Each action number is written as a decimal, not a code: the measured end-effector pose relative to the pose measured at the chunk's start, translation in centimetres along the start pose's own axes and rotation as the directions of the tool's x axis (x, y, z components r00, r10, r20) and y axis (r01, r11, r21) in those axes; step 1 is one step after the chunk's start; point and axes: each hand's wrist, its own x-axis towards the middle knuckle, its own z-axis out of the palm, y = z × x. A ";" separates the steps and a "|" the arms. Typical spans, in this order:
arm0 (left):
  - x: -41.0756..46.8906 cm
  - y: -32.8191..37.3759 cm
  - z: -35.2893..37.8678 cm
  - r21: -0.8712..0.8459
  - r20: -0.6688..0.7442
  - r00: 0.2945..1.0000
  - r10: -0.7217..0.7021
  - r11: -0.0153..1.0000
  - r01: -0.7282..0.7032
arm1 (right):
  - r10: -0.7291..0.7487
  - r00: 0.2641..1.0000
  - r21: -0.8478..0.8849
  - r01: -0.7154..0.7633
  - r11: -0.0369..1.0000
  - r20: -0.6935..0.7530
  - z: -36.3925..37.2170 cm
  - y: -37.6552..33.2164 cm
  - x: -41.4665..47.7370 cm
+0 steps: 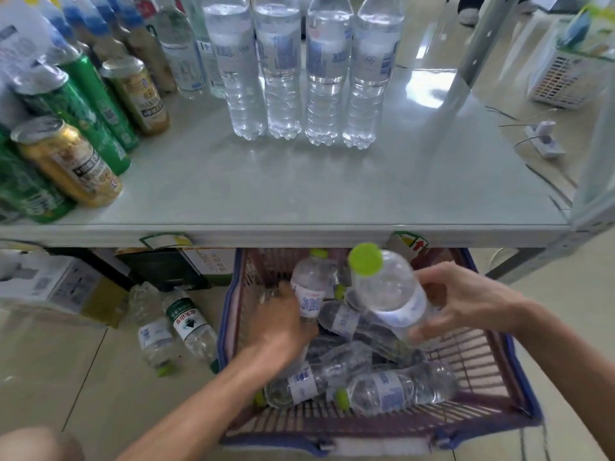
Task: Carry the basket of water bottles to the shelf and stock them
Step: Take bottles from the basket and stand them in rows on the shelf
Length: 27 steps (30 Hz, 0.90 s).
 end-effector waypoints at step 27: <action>6.3 19.6 -20.6 -0.493 -0.437 0.875 0.209 0.758 -0.428 | -0.107 0.522 0.287 0.616 0.734 -0.846 -14.9 -3.3 -0.5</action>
